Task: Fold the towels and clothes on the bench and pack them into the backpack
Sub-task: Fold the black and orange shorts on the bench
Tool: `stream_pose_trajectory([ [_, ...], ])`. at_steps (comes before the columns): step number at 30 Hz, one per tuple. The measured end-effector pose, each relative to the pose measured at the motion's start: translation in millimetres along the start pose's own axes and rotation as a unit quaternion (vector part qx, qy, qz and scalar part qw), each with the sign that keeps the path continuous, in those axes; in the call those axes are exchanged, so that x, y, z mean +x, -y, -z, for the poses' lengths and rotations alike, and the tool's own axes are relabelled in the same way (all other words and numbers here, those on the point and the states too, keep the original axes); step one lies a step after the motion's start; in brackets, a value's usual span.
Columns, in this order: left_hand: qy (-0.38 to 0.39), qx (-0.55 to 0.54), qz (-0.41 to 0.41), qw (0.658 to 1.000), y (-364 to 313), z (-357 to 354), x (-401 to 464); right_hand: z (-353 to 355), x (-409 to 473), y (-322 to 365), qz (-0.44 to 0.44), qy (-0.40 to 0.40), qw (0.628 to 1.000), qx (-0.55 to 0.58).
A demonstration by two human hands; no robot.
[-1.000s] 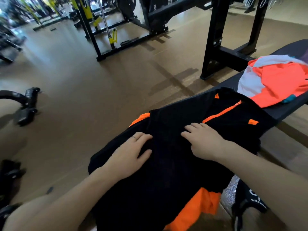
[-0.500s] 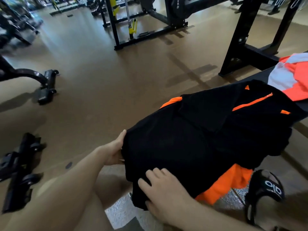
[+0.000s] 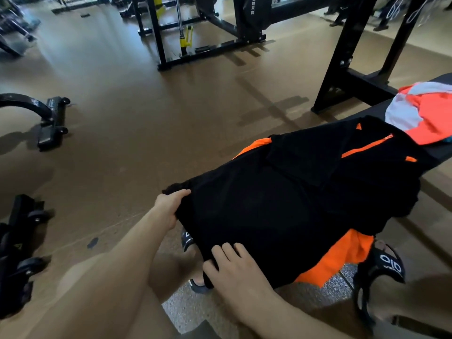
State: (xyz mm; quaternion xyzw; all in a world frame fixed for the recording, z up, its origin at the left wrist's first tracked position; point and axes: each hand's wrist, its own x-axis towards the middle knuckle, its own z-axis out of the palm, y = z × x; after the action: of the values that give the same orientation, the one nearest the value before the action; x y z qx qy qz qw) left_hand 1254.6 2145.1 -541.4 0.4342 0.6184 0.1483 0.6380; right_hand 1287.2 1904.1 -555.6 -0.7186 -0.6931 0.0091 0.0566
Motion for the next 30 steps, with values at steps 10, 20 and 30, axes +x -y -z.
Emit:
stream_pose_trajectory([
  [10, 0.034, 0.002, -0.154, 0.987, -33, 11, -45, 51, 55, 29, 0.043, 0.124, 0.989, -0.067],
  [20, 0.040, 0.056, -0.324, 0.944, -47, 12, -60, 99, 112, 24, -0.031, 0.220, 0.960, -0.172],
  [30, 0.000, 0.129, -0.354, 0.926, -58, 4, -55, 87, 40, 1, -0.138, 0.051, 0.989, 0.001],
])
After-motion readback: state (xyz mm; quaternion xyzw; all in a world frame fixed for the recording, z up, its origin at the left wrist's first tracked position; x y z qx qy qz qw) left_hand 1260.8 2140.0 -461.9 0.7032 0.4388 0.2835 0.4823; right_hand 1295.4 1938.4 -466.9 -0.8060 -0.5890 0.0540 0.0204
